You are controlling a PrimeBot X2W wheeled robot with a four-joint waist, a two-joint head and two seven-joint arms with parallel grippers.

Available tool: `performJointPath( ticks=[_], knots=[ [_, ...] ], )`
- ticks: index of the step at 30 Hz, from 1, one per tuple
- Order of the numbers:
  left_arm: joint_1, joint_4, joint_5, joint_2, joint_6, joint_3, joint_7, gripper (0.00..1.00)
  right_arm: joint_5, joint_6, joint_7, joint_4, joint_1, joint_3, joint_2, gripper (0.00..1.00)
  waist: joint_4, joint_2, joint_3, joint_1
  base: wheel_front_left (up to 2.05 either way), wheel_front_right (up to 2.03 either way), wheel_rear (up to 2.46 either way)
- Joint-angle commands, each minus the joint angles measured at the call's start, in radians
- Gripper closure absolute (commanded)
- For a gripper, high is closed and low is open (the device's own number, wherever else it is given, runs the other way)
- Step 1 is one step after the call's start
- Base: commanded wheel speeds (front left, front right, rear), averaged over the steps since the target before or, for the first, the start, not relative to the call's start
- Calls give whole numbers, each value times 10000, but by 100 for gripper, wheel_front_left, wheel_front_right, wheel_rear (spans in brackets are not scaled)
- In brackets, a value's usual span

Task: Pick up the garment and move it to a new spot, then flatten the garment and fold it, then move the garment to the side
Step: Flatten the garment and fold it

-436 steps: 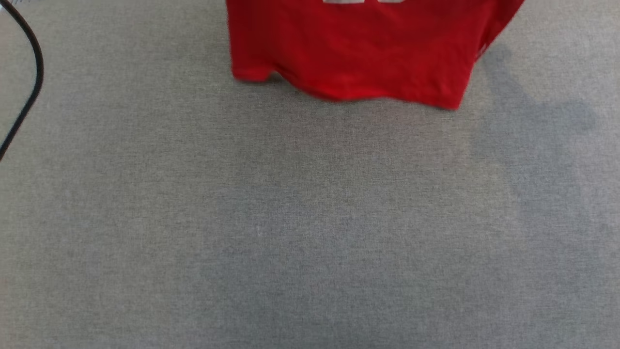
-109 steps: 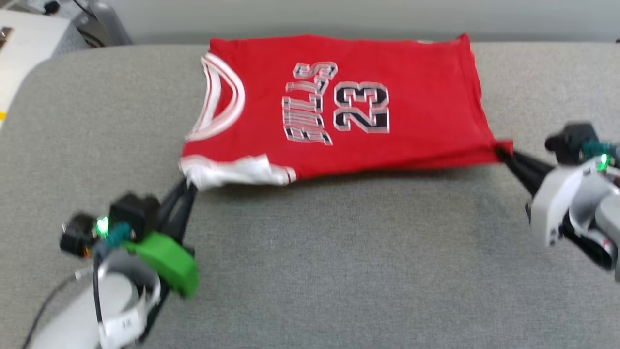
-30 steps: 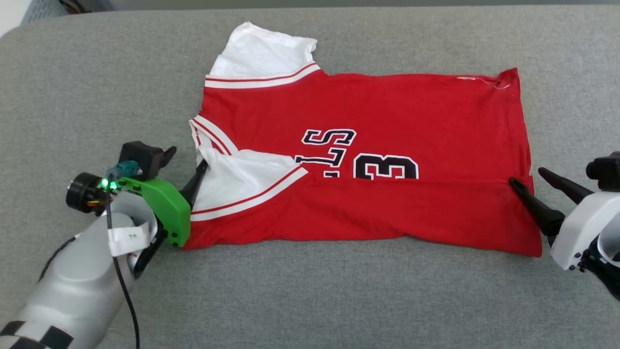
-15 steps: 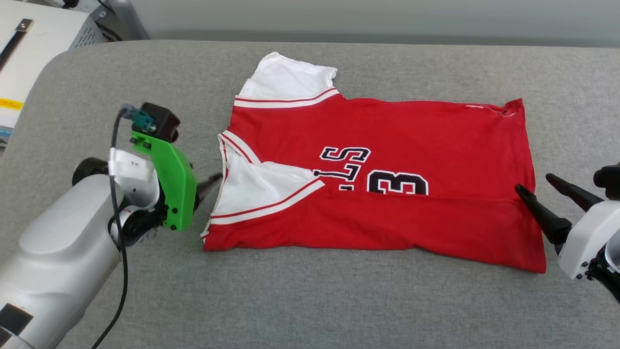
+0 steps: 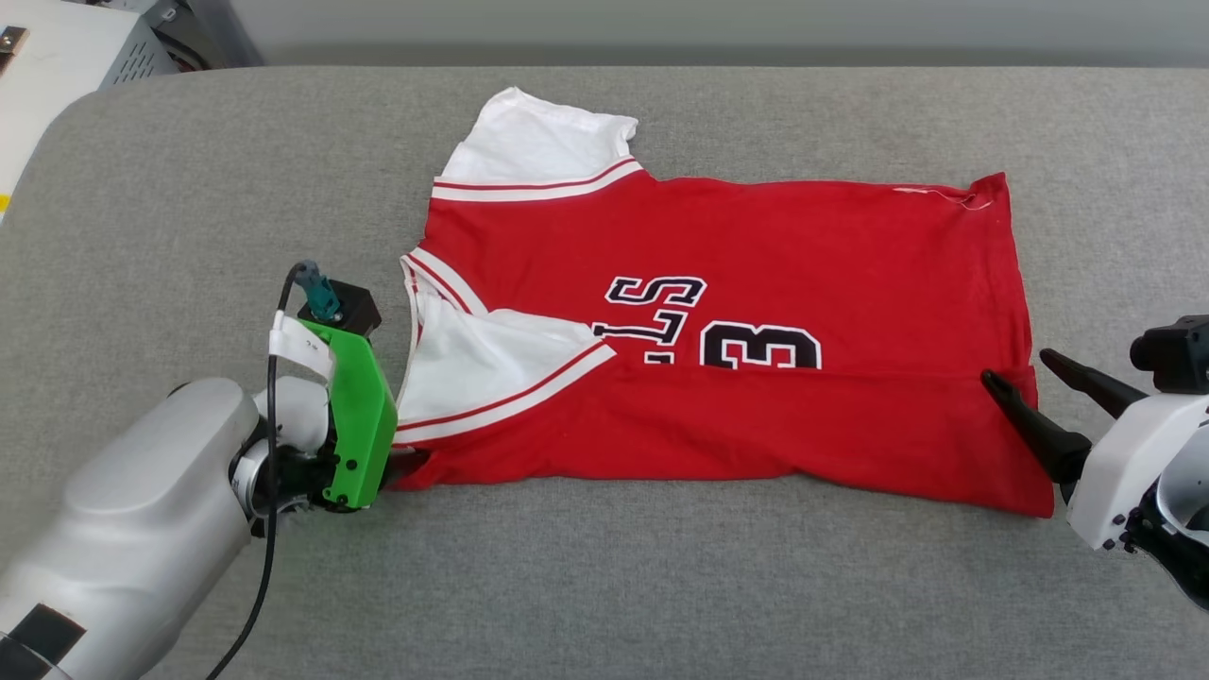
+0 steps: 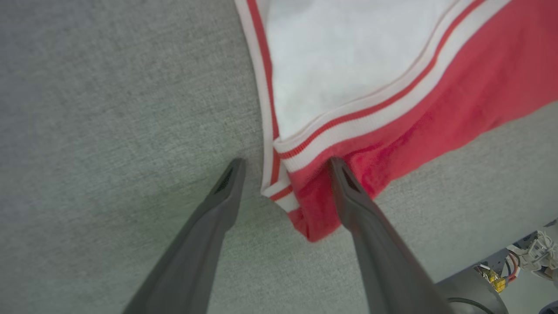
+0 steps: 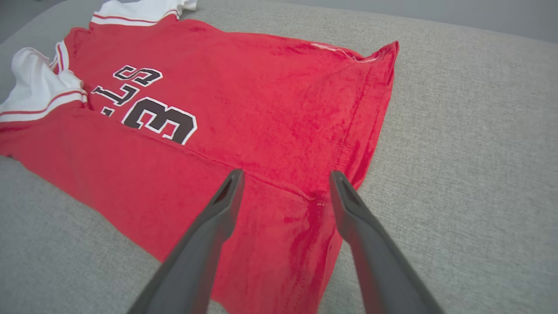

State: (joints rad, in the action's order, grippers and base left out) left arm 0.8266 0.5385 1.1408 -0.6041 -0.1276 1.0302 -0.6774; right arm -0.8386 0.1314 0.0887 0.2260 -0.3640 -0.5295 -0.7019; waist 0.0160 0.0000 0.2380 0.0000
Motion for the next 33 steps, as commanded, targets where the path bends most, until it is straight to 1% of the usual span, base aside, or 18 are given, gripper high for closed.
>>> performJointPath(
  ticks=[1,4,5,6,7,8,12,16,18,21,23,27,30,33],
  knots=[
    [-226,165,-67,127,-10,60,58,0,39,-7,45,-12,-106,-42,67,0,-124,0,139,0,0,0,0],
    [-465,485,-138,320,-12,259,122,0,70,-7,49,5,-165,-96,115,0,-182,0,200,0,0,0,0],
    [-673,643,-285,461,-19,560,173,0,122,-7,49,13,-229,-127,131,0,-222,0,236,0,0,0,0],
    [-731,666,-222,506,-21,568,202,32,165,-7,51,0,-253,-136,115,0,-223,0,231,0,0,0,0],
    [-778,683,-186,528,-23,587,260,87,208,-7,46,-24,-291,-128,99,0,-223,0,215,0,0,0,0],
    [-796,676,-189,520,-24,610,330,100,239,-7,42,-47,-326,-109,86,0,-225,0,193,0,0,0,0],
    [-799,373,-215,382,-27,604,964,100,537,-7,212,-203,-527,-84,-152,0,-185,0,-3,0,0,0,0],
    [-768,-196,-333,-32,-28,646,1561,100,710,-7,921,-549,-816,-70,-647,0,-176,0,-248,0,0,0,0],
    [-778,-544,-343,-258,-29,616,1840,100,580,-7,1624,-736,-881,-81,-957,0,-160,0,-339,0,0,0,0],
    [-836,-1073,-348,-565,-29,521,2169,100,138,-7,3051,-998,-868,-166,-1466,0,-133,0,-406,0,0,0,0],
    [-883,-1403,-359,-712,-6,476,2279,100,-114,-7,3809,-1114,-856,-153,-1696,0,-104,0,-395,0,0,0,0],
    [-912,-1937,-425,-930,140,413,2395,100,-649,-7,4834,-1099,-679,-106,-1689,0,-18,0,-260,0,0,0,0],
    [-912,-2168,-514,-997,221,411,2470,100,-612,-7,5128,-888,-550,-146,-1517,0,86,0,-78,0,0,0,0],
    [-921,-2266,-553,-989,293,403,2541,100,-495,-7,5153,-459,-451,-245,-1106,0,148,0,76,0,0,0,0]
  ],
)
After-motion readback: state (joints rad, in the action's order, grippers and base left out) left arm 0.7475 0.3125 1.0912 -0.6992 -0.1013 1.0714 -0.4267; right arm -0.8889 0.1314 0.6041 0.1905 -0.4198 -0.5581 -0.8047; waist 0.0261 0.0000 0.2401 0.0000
